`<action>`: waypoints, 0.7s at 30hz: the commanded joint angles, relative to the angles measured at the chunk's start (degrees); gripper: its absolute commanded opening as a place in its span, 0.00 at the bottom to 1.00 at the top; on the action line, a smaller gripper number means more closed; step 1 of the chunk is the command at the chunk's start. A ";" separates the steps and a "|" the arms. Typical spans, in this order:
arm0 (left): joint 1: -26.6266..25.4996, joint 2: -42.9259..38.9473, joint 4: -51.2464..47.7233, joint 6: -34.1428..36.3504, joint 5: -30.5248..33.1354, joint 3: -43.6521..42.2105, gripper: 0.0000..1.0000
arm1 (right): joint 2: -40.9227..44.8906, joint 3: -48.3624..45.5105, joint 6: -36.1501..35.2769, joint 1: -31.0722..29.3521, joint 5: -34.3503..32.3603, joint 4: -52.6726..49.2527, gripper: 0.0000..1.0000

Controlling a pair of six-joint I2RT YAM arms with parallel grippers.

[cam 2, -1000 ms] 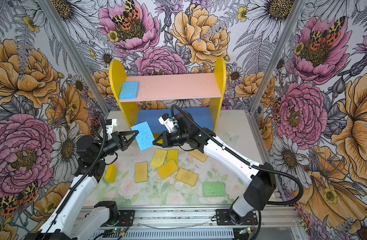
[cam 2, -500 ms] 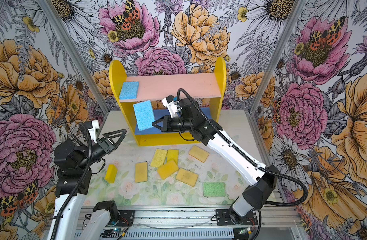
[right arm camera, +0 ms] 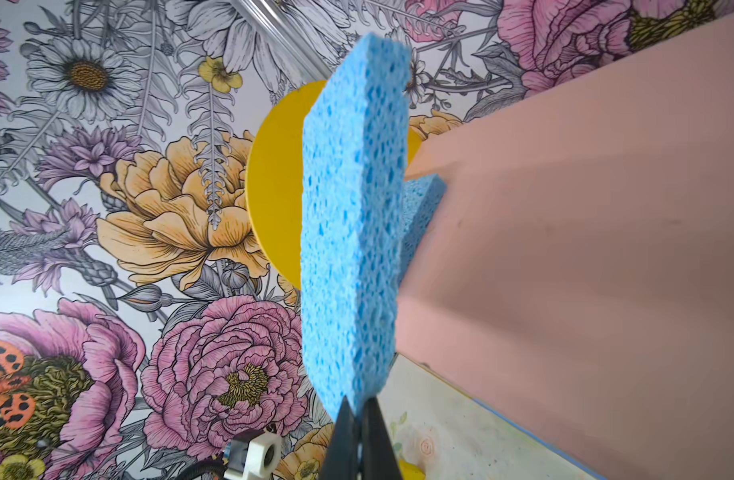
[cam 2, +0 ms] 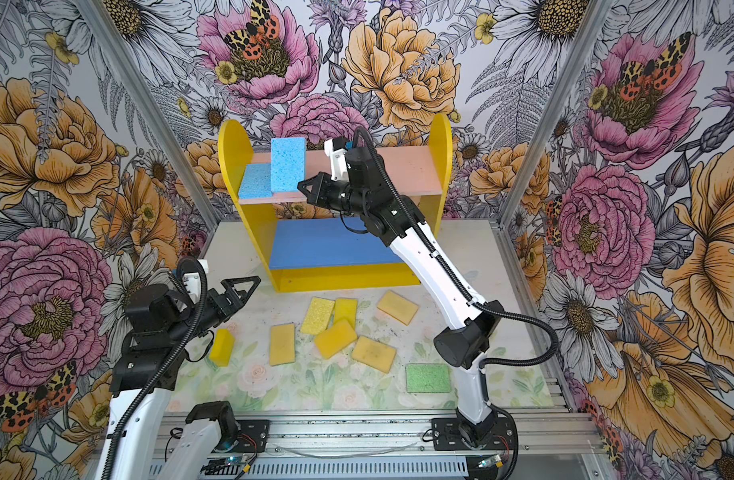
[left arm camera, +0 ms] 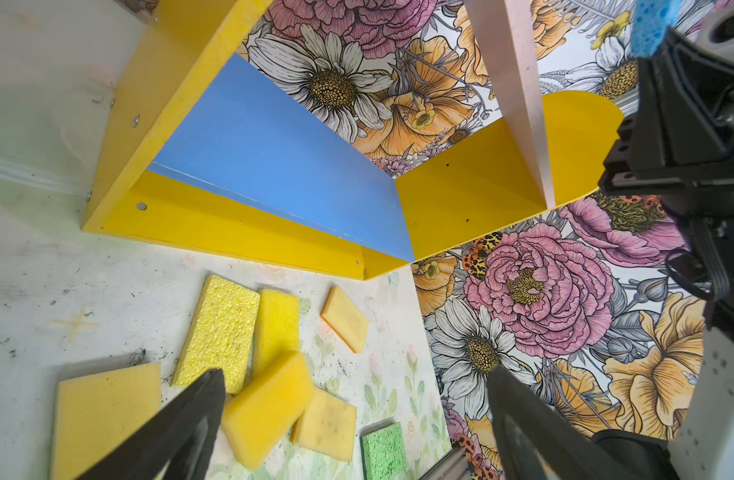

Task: Place and organize the cleaning sponges onto the shelf
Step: 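Carry the blue sponge onto the pink top shelf beside the first sponge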

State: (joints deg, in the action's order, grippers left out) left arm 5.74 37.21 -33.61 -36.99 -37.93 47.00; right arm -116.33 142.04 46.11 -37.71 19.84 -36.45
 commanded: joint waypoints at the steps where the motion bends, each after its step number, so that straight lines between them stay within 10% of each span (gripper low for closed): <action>1: -0.55 -0.41 -2.68 3.30 1.59 1.45 0.99 | -4.26 6.72 2.02 0.62 -2.43 -2.43 0.00; 15: 0.13 1.14 -3.59 4.79 0.15 2.71 0.99 | -8.12 9.02 3.93 1.00 -0.74 -2.41 0.00; 21: 0.35 1.20 -3.55 4.31 -0.31 2.65 0.99 | -7.47 8.22 3.75 0.98 -1.11 -2.56 0.29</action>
State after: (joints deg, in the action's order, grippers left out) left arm 5.54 38.52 -36.69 -33.87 -37.71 48.36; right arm -123.52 149.42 49.76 -36.71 18.65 -39.03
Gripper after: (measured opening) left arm 0.989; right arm 0.274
